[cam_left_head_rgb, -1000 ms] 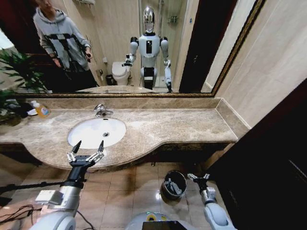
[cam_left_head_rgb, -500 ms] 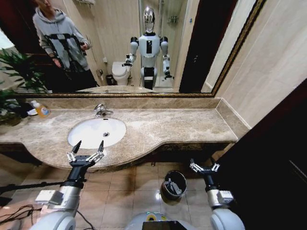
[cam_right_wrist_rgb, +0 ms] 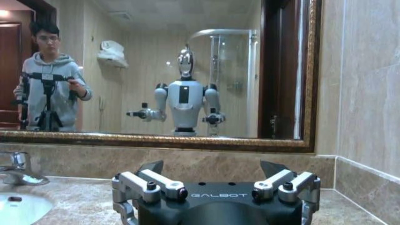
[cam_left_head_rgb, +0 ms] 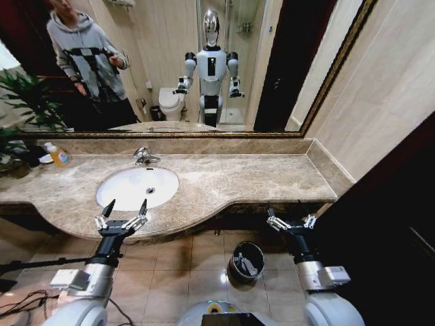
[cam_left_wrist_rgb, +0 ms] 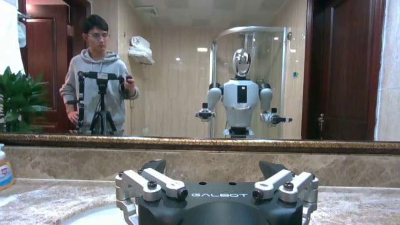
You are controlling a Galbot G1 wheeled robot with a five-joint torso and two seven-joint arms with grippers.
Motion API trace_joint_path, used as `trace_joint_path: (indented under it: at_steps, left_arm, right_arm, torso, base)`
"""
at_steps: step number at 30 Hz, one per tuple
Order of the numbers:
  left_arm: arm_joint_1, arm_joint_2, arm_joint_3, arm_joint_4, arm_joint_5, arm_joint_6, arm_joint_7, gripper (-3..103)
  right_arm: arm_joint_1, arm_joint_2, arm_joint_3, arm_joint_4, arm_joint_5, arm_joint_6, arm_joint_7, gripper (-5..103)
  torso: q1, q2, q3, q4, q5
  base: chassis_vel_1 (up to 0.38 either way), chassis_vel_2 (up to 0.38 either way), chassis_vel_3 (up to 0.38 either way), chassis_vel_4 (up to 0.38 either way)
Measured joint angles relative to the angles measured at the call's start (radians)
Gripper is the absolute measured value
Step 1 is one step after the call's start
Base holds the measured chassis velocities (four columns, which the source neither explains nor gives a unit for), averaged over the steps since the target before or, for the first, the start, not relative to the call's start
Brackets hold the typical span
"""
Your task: Pick up the trash from the sink and place it in the trash bin.
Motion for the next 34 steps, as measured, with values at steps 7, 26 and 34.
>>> trace_joint_path:
  at_steps: [7, 26, 34]
  left_arm:
    - [0.0, 0.0, 0.0, 0.0, 0.0, 0.0, 0.0, 100]
    - [0.0, 0.0, 0.0, 0.0, 0.0, 0.0, 0.0, 100]
    - [0.0, 0.0, 0.0, 0.0, 0.0, 0.0, 0.0, 100]
  right_arm:
    - [0.001, 0.0, -0.001, -0.002, 0.0, -0.001, -0.001, 100]
    - [0.003, 0.0, -0.001, -0.01, 0.001, 0.002, -0.002, 100]
    - [0.003, 0.0, 0.0, -0.011, 0.001, 0.002, -0.002, 100]
  torso:
    - [0.0, 0.0, 0.0, 0.0, 0.0]
    - [0.0, 0.0, 0.0, 0.0, 0.0]
    - [0.0, 0.0, 0.0, 0.0, 0.0]
  base:
    - [0.0, 0.0, 0.0, 0.0]
    - [0.0, 0.0, 0.0, 0.0]
    - [0.0, 0.0, 0.0, 0.0]
